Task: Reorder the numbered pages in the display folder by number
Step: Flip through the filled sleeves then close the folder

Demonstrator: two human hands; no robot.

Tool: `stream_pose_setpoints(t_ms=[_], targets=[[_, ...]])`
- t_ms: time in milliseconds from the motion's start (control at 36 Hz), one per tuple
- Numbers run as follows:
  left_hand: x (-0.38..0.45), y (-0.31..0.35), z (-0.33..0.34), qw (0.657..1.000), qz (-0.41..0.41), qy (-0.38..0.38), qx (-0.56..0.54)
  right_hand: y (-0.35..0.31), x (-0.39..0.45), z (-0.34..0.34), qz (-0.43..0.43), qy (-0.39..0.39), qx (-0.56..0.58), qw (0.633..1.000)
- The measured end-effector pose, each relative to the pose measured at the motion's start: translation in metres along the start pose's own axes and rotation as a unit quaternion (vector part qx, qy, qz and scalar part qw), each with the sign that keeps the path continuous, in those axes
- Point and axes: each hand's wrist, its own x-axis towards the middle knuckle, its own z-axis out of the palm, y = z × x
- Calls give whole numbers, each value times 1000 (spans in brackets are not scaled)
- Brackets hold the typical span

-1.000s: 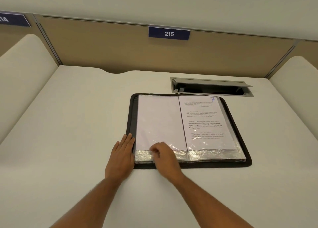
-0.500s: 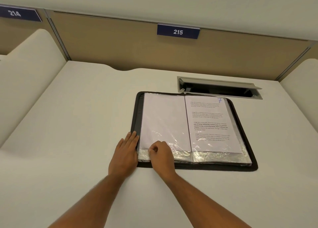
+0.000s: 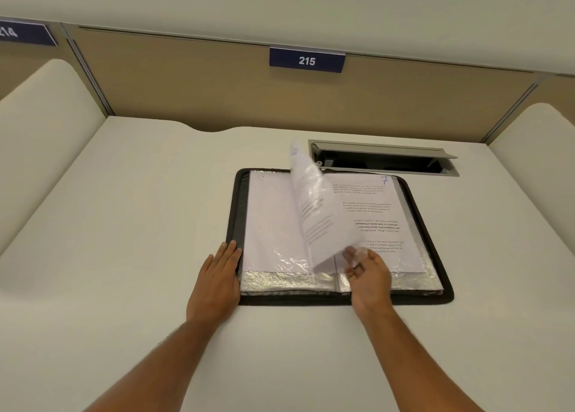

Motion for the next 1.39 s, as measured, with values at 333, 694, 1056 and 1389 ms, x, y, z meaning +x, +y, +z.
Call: stream_pose_setpoints(t_ms=[333, 694, 1056, 1389], targets=[[-1, 1, -2, 1000, 0, 3, 3, -38, 40, -87, -58, 274, 135, 950], [-2, 4, -4, 1000, -1, 6, -6, -29, 21, -38, -267, 243, -295, 885], [-2, 3, -4, 1000, -1, 5, -17, 70, -30, 75, -259, -249, -565, 743], [-1, -1, 0, 1000, 1, 0, -10, 98, -32, 94, -323, -194, -658, 652]])
